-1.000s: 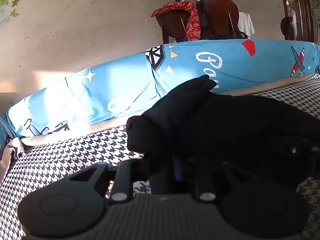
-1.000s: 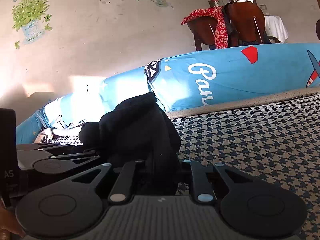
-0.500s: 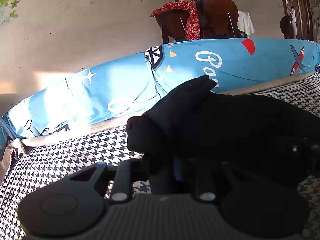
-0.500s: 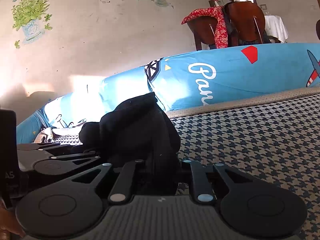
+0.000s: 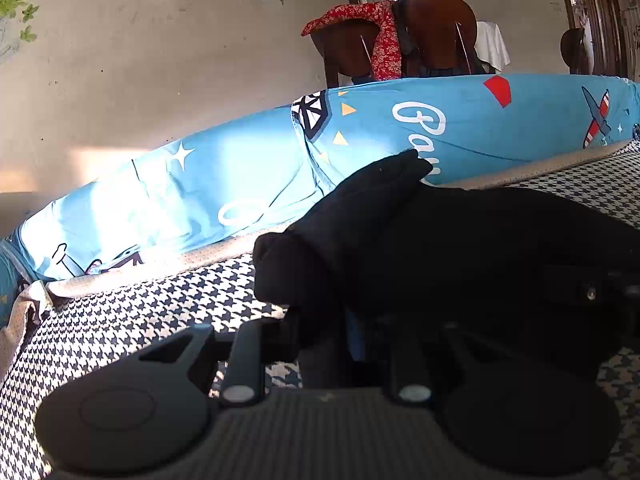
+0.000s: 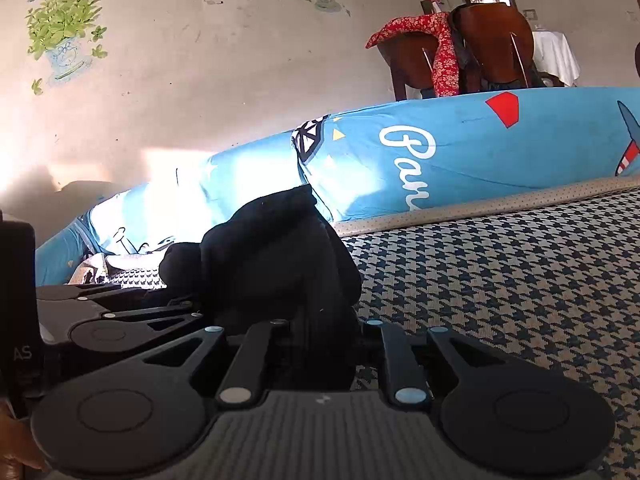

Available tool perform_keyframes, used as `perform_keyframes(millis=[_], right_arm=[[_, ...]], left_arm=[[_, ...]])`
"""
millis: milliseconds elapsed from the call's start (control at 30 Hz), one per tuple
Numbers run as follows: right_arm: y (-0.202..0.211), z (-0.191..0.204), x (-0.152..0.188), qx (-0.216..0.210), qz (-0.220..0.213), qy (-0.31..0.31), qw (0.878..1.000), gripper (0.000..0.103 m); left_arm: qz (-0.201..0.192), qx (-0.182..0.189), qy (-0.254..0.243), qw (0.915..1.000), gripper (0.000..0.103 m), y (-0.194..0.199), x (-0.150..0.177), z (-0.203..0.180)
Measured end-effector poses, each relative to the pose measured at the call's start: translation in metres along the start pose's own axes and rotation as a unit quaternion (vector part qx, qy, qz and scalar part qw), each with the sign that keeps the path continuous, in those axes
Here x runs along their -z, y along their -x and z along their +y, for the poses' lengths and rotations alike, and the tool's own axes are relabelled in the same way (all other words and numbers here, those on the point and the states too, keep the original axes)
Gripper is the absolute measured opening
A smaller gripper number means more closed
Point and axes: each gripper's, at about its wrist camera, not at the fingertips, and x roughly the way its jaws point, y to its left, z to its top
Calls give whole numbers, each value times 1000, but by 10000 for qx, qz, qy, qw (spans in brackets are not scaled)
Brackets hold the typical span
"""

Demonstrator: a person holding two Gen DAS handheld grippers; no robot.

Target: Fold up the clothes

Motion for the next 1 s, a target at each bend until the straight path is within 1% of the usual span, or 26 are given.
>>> perform_keyframes(millis=[1000], right_arm=[[0,6,-4,-8,0,66,10000,16]], left_arm=[[-27,-77,-34,10000,21,-1,3,2]])
